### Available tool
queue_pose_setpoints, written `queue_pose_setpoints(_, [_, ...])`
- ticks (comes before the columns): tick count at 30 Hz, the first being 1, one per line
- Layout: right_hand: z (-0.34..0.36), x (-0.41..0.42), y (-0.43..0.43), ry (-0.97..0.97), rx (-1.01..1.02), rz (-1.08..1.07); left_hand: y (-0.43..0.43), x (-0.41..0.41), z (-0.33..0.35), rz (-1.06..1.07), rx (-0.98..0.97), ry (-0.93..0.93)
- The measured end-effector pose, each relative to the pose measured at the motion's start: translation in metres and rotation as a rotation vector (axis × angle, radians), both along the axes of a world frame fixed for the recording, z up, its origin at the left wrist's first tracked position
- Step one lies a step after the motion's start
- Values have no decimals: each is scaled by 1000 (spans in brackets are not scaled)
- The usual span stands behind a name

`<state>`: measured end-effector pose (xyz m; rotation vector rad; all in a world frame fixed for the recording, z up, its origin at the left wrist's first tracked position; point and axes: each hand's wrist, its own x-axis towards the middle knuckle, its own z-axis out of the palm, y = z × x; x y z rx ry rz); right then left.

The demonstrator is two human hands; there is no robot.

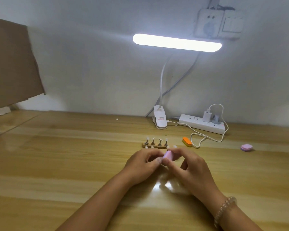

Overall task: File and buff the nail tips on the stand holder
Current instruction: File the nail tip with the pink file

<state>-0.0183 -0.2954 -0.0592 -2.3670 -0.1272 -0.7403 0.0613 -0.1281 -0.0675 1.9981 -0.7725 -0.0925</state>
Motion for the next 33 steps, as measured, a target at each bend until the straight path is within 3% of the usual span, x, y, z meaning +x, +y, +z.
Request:
queue_pose_setpoints(5, [-1,-2,0,-1,-66,-22,0,-1,0,-3,-44,33])
queue_pose_setpoints(9, [0,2,-5,15,11,-62,0,-1,-2,-2,-35,36])
queue_pose_setpoints(13, [-1,-1,1,8,-85,-28,0,-1,-1,-15,-28,19])
queue_pose_setpoints(24, [0,3,-5,16,48,-60,0,1,-2,-17,-23,-3])
queue_pose_setpoints(29, [1,-2,3,-4,-29,24,0,2,-2,-4,-26,-4])
queue_pose_setpoints(33, [1,-1,1,-18,-46,-49,-1,2,-3,1,-24,-4])
